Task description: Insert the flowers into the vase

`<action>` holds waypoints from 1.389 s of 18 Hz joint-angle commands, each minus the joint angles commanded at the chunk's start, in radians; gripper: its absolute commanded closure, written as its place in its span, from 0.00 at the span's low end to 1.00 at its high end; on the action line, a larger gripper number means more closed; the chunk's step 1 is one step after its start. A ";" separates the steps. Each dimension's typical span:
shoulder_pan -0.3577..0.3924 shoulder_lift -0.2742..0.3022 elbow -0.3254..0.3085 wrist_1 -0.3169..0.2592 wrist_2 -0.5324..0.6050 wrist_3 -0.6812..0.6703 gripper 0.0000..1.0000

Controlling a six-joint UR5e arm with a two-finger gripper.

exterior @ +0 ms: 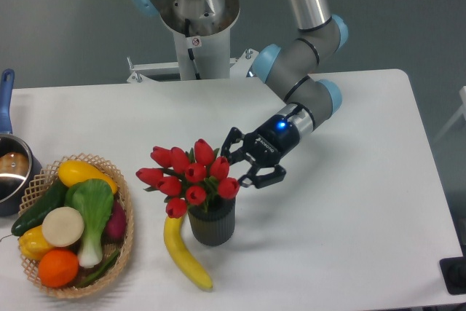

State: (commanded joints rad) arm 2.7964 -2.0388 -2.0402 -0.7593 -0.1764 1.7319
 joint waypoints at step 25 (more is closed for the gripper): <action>0.319 0.376 0.199 -0.021 1.239 -0.184 0.00</action>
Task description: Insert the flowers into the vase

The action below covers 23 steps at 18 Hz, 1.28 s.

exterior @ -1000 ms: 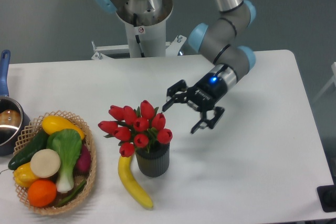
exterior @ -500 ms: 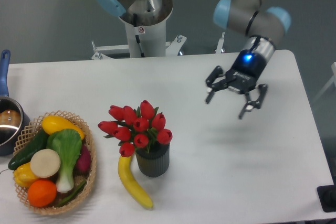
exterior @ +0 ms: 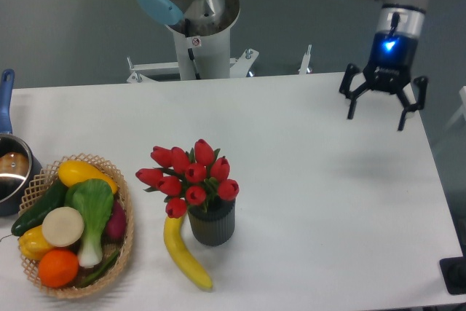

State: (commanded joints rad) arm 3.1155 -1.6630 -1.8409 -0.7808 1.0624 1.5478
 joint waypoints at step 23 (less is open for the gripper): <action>0.259 0.265 0.385 -0.894 0.430 0.414 0.00</action>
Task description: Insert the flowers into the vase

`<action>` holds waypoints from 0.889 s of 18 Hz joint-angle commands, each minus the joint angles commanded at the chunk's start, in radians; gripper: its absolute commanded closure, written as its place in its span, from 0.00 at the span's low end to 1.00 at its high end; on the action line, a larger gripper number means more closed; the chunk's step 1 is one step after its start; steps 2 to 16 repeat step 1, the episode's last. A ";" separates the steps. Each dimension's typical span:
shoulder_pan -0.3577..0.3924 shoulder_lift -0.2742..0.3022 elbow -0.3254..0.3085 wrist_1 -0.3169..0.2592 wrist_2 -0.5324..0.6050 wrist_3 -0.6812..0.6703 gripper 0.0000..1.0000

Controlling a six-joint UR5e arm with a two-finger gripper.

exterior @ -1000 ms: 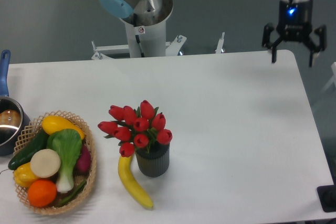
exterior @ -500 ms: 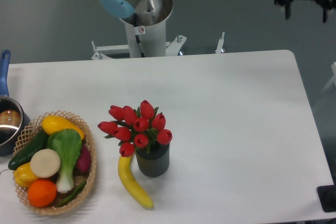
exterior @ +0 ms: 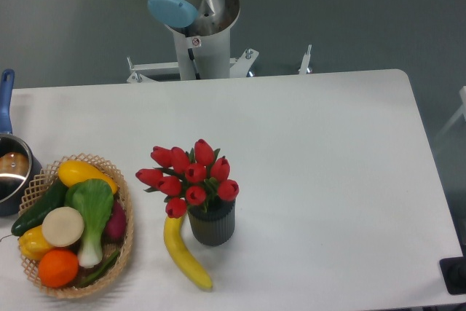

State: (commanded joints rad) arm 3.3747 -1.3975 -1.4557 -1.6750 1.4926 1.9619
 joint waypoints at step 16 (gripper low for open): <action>0.003 0.002 0.000 -0.014 0.000 0.000 0.00</action>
